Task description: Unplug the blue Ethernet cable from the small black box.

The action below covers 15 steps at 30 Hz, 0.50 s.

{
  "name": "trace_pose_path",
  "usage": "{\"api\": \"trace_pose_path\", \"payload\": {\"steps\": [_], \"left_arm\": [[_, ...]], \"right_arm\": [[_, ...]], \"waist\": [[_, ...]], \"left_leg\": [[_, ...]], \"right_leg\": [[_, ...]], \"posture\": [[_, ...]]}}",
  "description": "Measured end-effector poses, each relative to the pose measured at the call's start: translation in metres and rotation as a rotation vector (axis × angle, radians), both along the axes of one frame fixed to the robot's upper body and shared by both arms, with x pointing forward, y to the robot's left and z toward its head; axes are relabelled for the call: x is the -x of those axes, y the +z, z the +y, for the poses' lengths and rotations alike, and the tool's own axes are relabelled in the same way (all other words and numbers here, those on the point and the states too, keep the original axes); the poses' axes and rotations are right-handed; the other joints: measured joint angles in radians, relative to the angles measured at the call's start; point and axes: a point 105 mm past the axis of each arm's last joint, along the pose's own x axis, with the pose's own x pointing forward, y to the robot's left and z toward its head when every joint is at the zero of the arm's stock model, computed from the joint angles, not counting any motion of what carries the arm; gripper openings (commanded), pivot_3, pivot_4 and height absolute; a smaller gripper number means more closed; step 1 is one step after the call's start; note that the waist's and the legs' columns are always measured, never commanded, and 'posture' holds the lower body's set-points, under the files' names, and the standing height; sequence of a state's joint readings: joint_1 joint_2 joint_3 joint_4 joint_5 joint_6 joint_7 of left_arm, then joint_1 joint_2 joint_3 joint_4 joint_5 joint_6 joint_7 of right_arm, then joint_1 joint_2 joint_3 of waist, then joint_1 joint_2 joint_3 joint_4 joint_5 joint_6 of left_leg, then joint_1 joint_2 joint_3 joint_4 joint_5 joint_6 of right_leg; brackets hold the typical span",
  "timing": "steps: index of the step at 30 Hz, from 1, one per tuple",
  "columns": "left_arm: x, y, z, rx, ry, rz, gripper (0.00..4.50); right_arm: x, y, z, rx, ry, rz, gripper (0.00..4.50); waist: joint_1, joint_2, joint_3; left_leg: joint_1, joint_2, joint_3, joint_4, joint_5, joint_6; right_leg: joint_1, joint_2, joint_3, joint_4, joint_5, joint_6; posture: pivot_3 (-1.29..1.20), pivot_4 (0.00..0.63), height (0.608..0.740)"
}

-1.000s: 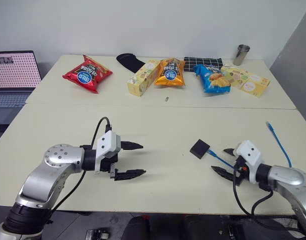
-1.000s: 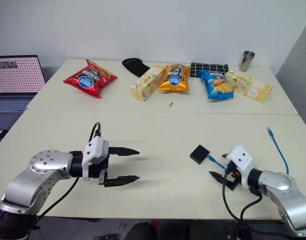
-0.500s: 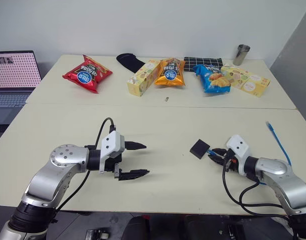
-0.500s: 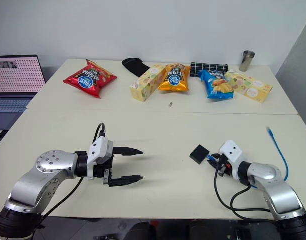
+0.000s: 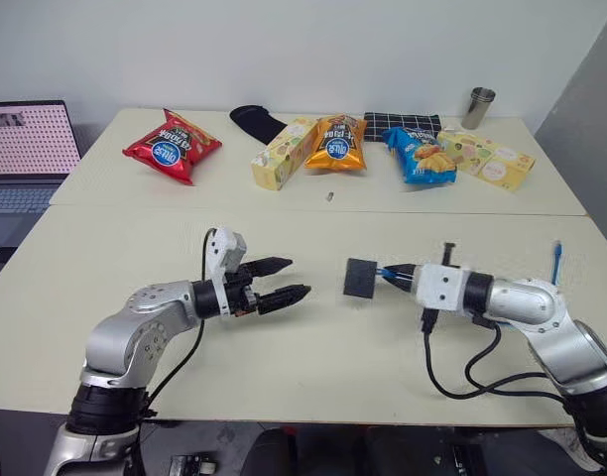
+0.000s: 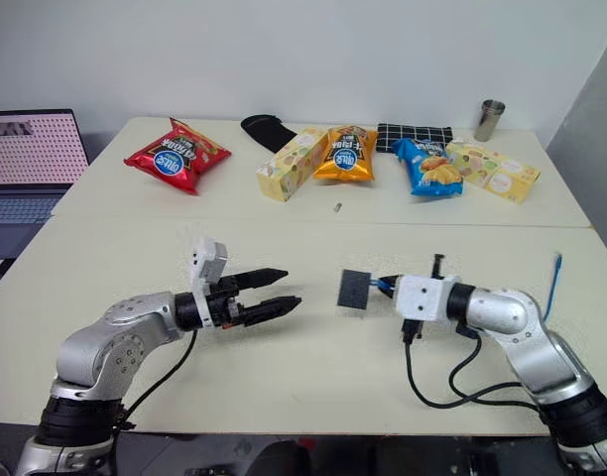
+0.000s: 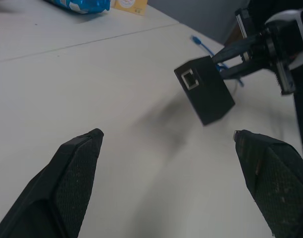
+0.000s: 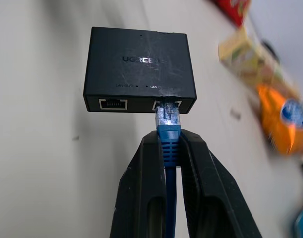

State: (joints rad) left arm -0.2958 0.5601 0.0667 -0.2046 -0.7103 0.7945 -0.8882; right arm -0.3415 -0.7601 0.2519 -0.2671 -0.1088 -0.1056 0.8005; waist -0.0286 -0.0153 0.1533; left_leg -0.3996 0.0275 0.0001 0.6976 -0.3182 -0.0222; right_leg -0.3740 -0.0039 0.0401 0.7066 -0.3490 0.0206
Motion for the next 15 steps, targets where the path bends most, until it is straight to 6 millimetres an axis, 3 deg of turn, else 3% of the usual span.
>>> {"api": "trace_pose_path", "payload": {"steps": [6, 15], "left_arm": [[0.01, 0.009, -0.018, 0.105, -0.084, 0.105, 4.5], [0.012, 0.019, -0.025, 0.189, -0.105, 0.116, 2.66]], "right_arm": [[0.002, 0.013, 0.027, 0.017, 0.154, -0.157, 0.13], [0.002, 0.026, 0.039, 0.001, 0.224, -0.24, 0.13]], "waist": [[0.0, 0.0, 0.0], [0.0, 0.0, 0.0]], "left_leg": [[0.0, 0.0, 0.0, 0.001, 0.0, 0.0], [0.0, 0.0, 0.0, 0.001, 0.0, 0.0]], "right_leg": [[0.0, 0.0, 0.0, 0.001, 0.0, 0.0], [0.0, 0.0, 0.0, 0.001, 0.0, 0.0]], "posture": [[0.0, 0.15, 0.74], [0.0, 0.15, 0.74]]}}
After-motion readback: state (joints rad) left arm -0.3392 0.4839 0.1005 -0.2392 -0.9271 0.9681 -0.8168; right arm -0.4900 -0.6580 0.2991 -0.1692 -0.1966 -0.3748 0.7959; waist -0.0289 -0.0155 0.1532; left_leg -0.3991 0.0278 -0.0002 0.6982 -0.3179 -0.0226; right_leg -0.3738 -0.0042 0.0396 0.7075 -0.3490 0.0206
